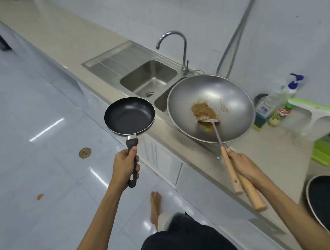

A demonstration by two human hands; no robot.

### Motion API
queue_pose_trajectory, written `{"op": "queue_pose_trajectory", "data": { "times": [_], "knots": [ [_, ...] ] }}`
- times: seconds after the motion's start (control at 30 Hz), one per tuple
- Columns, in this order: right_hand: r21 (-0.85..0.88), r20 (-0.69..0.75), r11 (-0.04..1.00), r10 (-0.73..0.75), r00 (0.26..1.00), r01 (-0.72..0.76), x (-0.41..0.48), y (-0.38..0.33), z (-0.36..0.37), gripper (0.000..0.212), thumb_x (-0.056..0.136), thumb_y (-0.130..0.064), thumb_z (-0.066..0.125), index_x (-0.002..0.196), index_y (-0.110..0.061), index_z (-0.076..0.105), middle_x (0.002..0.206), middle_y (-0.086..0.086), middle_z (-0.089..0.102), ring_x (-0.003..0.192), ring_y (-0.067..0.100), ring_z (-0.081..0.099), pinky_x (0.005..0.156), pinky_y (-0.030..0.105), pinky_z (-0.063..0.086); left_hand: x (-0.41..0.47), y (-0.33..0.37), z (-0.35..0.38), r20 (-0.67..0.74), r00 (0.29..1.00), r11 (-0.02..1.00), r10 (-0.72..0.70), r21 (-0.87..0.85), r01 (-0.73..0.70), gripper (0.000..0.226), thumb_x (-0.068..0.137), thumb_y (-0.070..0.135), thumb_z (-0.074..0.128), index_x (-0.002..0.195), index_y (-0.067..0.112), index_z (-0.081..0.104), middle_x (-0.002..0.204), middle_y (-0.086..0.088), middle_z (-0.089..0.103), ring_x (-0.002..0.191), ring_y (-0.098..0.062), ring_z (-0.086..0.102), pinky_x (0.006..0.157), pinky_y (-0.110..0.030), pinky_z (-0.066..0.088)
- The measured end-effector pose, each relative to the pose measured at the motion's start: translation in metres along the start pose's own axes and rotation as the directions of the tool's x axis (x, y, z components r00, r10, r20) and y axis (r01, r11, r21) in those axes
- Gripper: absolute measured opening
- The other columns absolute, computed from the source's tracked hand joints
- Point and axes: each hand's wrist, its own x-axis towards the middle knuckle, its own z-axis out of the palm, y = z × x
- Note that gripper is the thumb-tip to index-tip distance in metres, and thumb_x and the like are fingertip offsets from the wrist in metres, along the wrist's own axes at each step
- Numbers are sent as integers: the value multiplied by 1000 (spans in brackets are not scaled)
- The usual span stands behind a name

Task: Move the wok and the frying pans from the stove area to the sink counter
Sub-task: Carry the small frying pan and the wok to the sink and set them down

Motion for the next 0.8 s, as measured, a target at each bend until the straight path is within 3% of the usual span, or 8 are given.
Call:
{"op": "queue_pose_trajectory", "data": {
  "times": [0.17,0.3,0.4,0.57,0.7,0.8],
  "knots": [
    [-32,49,999,-23,999,25,54,-75,51,62,101,-61,38,69,-16,67,68,8,66,61,20,64,55,31,45,80,19,-52,-23,1000,1000,-6,13,6,35,99,34,56,78,7,53,60,-4,54,40,-17,48,38,-30,45],
    [-28,148,999,-18,989,22,106,-151,90,68,99,-64,36,88,-9,75,79,13,74,76,29,71,71,40,55,151,44,-97,-69,997,1000,-23,15,24,34,97,35,57,78,7,52,59,1,54,40,-16,48,38,-30,45],
    [-35,177,998,-37,984,44,141,-200,116,66,98,-65,35,88,-14,76,79,7,75,74,21,71,63,33,49,198,63,-123,-91,995,999,-26,21,28,33,100,32,55,80,6,51,63,-3,54,40,-15,49,37,-29,44],
    [-42,188,996,-71,980,80,189,-283,155,67,99,-63,38,76,-12,75,62,-1,71,65,19,70,58,30,45,262,84,-166,-115,992,998,-57,-28,54,29,104,29,50,87,6,50,67,-4,51,41,-14,48,37,-28,43],
    [-30,176,997,-66,982,72,223,-342,193,72,98,-66,36,85,-7,76,69,4,75,66,16,71,57,29,46,324,95,-211,-160,986,998,-50,39,57,30,102,28,51,83,5,51,64,-5,51,38,-12,47,36,-27,43],
    [12,168,999,-45,985,43,242,-388,227,69,99,-65,36,87,-9,75,80,12,75,74,23,72,64,33,51,375,104,-249,-135,990,996,-44,65,53,32,102,29,51,80,6,51,60,-4,51,39,-14,48,38,-29,44]
  ]
}}
